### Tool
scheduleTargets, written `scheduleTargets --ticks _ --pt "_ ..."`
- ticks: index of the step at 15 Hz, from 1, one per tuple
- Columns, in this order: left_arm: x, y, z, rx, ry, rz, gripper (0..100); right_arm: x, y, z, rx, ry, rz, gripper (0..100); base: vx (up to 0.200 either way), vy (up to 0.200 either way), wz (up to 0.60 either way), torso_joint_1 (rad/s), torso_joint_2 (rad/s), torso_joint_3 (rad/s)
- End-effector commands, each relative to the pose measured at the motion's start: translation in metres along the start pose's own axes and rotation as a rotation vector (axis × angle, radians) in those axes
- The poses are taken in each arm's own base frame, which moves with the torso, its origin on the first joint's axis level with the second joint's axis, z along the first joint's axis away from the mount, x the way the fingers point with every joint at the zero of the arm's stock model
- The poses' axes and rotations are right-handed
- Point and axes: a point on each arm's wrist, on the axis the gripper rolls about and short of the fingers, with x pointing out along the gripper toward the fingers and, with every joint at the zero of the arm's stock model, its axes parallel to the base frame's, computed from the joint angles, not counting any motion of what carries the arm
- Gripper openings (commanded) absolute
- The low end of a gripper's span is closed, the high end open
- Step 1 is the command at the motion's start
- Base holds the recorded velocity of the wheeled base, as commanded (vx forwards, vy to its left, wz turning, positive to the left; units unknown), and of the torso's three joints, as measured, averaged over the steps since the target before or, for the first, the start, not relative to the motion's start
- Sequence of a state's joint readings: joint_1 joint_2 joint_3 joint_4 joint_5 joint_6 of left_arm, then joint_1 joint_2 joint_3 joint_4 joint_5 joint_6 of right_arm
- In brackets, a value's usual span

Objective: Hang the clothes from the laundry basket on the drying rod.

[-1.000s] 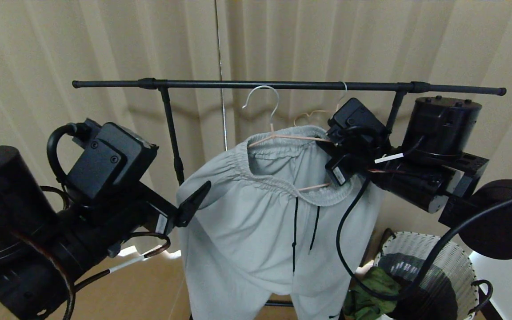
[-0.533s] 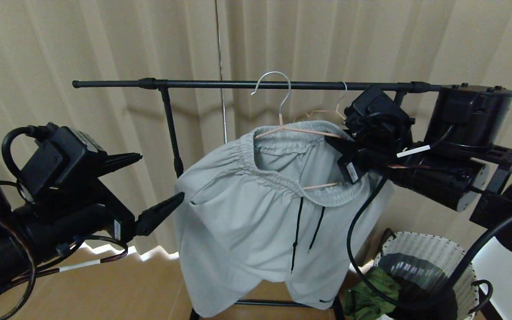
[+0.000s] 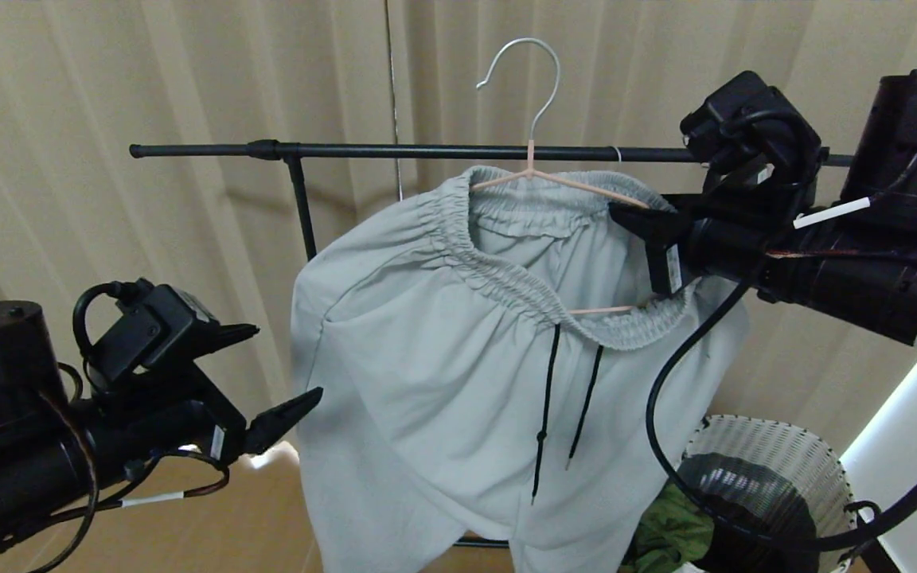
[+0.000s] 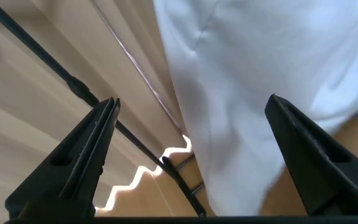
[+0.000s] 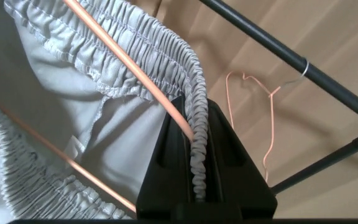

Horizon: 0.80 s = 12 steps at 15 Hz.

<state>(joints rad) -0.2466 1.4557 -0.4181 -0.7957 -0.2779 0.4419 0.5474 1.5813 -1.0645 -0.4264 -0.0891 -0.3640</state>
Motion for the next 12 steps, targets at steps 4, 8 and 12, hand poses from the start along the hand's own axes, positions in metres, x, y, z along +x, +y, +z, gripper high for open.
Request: scheduleTargets --ticks 4,8,12 --pt "0.025 0.002 -0.015 -0.002 0.005 0.003 100 -0.012 -0.003 0.007 0.011 -0.037 0.011 0 0.0 0.0 0.0 0.0 0.0 0.0" --pt "0.025 0.001 -0.018 -0.002 0.013 -0.001 0 -0.014 -0.004 0.009 0.013 -0.046 0.009 0 0.0 0.0 0.0 0.0 0.0 0.0" --pt "0.007 0.026 -0.047 0.105 0.132 0.12 0 -0.015 -0.011 0.005 0.012 0.004 -0.013 0 0.0 0.0 0.0 0.0 0.0 0.0"
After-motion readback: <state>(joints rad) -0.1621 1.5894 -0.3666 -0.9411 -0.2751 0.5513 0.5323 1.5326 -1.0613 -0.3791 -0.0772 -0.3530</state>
